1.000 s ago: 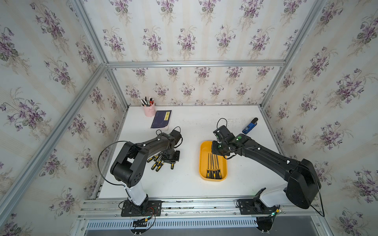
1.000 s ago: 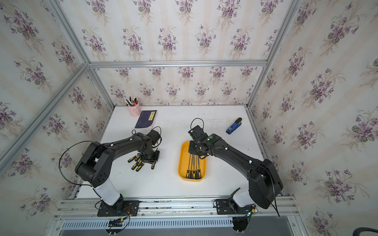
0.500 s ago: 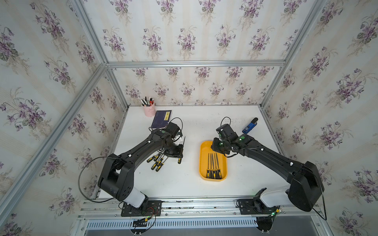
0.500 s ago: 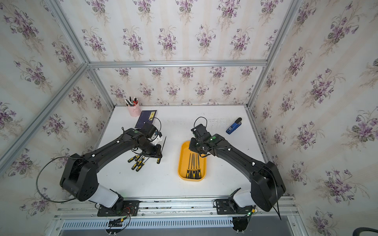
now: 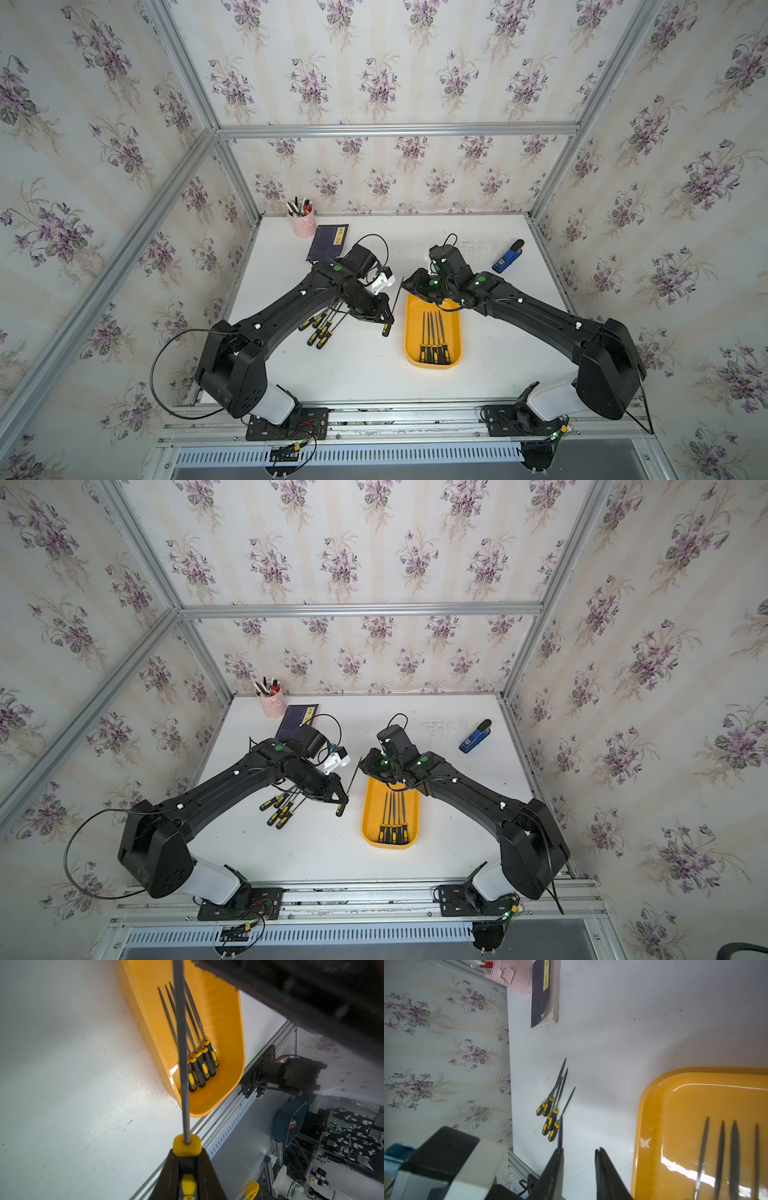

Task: Put the file tool into the storage box
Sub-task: Place the file tool in the storage box.

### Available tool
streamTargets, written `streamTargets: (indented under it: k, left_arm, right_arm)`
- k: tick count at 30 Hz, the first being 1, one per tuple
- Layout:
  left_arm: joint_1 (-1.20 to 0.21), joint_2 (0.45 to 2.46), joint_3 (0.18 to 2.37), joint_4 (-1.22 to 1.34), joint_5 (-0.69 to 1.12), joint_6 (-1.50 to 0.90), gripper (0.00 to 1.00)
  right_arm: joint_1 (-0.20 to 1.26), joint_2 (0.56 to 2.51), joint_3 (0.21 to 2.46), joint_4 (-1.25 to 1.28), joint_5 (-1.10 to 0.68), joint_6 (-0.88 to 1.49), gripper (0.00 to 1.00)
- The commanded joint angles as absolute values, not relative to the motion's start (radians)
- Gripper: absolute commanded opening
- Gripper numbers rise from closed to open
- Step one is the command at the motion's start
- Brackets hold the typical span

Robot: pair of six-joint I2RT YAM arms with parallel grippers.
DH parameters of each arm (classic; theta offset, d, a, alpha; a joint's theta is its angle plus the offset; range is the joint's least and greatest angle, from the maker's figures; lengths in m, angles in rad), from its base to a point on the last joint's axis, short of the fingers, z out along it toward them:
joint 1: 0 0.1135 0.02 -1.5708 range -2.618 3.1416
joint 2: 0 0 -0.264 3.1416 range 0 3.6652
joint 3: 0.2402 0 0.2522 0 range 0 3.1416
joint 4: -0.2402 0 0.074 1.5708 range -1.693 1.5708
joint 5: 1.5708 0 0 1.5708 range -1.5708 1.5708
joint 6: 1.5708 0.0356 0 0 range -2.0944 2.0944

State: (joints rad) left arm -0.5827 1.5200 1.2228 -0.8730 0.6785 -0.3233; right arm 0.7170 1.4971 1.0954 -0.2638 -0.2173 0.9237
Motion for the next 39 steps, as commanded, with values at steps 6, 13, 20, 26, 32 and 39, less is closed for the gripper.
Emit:
streamTargets:
  k: [6,13,20,26,32,39]
  left_arm:
    - [-0.602,1.519,1.22,-0.861,0.689,-0.328,0.09]
    - [-0.61,1.52,1.207,-0.859,0.69,-0.328,0.09]
    - [-0.61,1.53,1.2,-0.855,0.675,-0.332,0.09]
    - [-0.61,1.549,1.193,-0.847,0.669,-0.334,0.09]
    - [-0.61,1.55,1.189,-0.832,0.677,-0.341,0.09]
    - [-0.612,1.542,1.181,-0.834,0.693,-0.336,0.08]
  right_arm:
    - [0.726,1.533,1.114,-0.246,-0.218,0.928,0.31]
    - [0.727,1.566,1.142,-0.255,-0.225,0.917,0.3]
    - [0.73,1.552,1.153,-0.279,-0.221,0.908,0.3]
    - [0.732,1.52,1.134,-0.298,-0.228,0.906,0.29]
    - [0.734,1.514,1.089,-0.279,-0.233,0.911,0.29]
    - [0.733,1.582,1.137,-0.273,-0.241,0.895,0.28]
